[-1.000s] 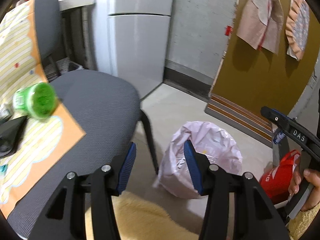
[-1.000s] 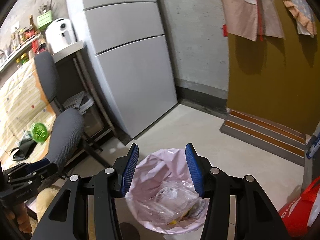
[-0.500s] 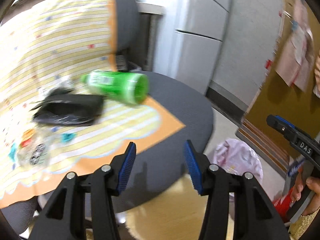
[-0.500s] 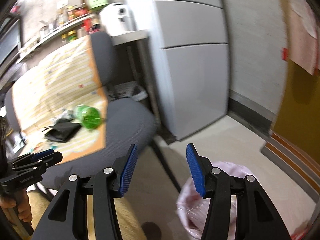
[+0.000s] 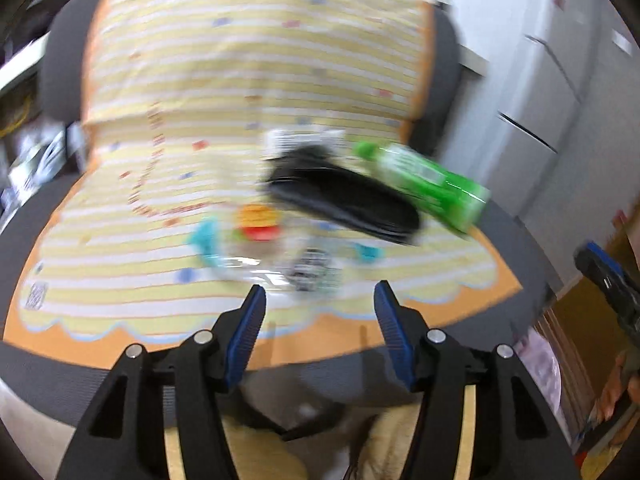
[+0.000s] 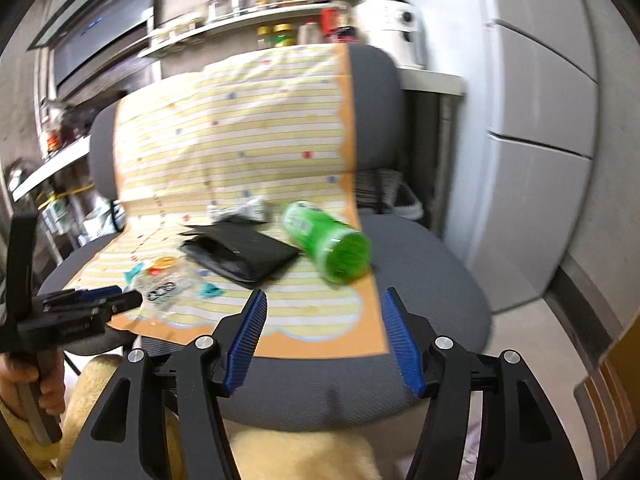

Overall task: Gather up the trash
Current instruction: 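Return to the chair and grasp the clear snack wrapper with the left gripper, then grasp the black pouch with the right gripper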

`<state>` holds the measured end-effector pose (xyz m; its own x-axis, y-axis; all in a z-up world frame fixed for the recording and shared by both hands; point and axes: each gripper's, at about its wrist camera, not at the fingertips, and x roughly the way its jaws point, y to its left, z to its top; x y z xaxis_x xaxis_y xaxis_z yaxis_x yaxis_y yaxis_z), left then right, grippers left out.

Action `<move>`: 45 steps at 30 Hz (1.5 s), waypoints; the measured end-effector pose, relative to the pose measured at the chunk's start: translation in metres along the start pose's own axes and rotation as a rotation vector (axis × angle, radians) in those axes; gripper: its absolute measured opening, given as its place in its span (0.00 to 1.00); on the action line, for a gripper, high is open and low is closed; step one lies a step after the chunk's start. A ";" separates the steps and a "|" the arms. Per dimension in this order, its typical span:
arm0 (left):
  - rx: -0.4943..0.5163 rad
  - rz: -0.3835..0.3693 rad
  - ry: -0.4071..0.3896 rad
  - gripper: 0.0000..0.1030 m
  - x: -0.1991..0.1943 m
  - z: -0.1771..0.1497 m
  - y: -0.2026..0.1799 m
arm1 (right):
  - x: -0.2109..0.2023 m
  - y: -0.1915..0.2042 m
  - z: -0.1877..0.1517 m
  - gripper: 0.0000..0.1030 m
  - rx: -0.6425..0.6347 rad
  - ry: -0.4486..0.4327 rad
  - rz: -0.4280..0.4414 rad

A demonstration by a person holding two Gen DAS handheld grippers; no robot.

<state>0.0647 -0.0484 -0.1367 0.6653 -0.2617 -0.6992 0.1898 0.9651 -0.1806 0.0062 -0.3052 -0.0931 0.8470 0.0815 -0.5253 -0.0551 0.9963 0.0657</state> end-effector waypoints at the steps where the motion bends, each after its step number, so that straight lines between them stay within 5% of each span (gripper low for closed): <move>1: -0.031 0.010 0.005 0.53 0.001 0.001 0.011 | 0.003 0.006 0.001 0.61 -0.012 0.003 0.011; 8: -0.157 -0.002 0.040 0.53 0.019 0.012 0.051 | 0.022 0.028 0.004 0.61 -0.061 0.034 0.041; 19: -0.110 -0.028 0.049 0.52 0.055 0.027 0.040 | 0.042 0.024 -0.001 0.61 -0.042 0.078 0.038; 21: -0.109 -0.029 0.049 0.42 0.061 0.031 0.037 | 0.046 0.023 -0.002 0.61 -0.039 0.088 0.042; 23: -0.111 -0.027 0.050 0.22 0.065 0.034 0.034 | 0.050 0.024 -0.001 0.61 -0.047 0.093 0.044; 28: -0.069 -0.012 0.016 0.06 0.052 0.038 0.027 | 0.057 0.030 0.005 0.61 -0.067 0.092 0.057; 32: -0.073 0.027 0.027 0.05 0.036 0.039 0.040 | 0.070 0.041 0.014 0.69 -0.113 0.091 0.074; 45: -0.143 0.075 0.028 0.05 0.007 0.030 0.099 | 0.169 0.093 0.040 0.69 -0.249 0.164 0.111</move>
<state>0.1100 0.0446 -0.1391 0.6526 -0.1902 -0.7334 0.0341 0.9744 -0.2223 0.1650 -0.1997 -0.1421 0.7329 0.1735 -0.6579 -0.2874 0.9554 -0.0682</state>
